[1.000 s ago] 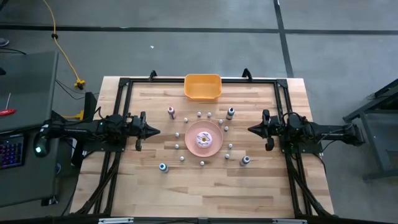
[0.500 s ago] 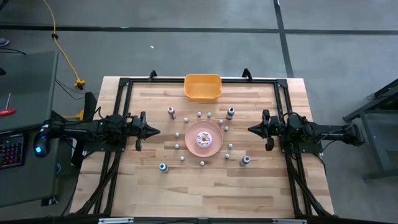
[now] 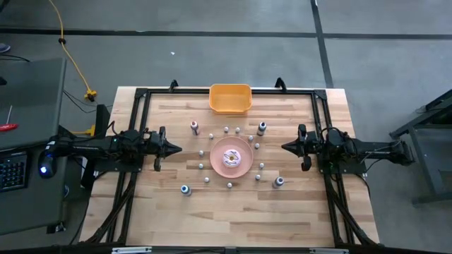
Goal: Pick & Place food coloring
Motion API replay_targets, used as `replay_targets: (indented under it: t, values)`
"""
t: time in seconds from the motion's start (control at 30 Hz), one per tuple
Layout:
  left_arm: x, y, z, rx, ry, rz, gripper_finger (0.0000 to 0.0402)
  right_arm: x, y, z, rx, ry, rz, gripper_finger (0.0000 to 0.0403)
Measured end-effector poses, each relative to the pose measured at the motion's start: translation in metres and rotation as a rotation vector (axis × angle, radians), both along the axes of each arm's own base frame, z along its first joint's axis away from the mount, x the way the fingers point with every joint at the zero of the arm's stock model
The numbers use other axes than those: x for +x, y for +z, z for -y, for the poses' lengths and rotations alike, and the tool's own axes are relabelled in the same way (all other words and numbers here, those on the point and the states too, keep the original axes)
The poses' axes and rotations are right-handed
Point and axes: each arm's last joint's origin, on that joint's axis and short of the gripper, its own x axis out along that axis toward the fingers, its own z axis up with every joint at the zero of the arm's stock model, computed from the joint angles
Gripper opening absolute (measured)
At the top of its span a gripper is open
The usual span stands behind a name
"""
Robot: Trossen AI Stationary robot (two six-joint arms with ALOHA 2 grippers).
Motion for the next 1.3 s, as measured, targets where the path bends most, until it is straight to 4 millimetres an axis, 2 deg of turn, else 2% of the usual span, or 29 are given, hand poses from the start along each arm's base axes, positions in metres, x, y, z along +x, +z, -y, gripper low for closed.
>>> replay_targets:
  t: [0.23,0.47,1.3]
  values:
    - [0.0000,0.0000,0.0000,0.000,0.000,0.000,0.0001,0.0000,0.0000,0.0000,0.000,0.000,0.000,0.0000]
    - [0.0000,0.0001,0.0000,0.000,0.000,0.000,0.0001,0.0000,0.0000,0.0000,-0.087,0.004,-0.002,0.0000]
    - [0.0000,0.0000,0.0000,0.000,0.000,0.000,0.0001,0.0001,0.0025,-0.0003,-0.069,0.012,0.025,0.0000]
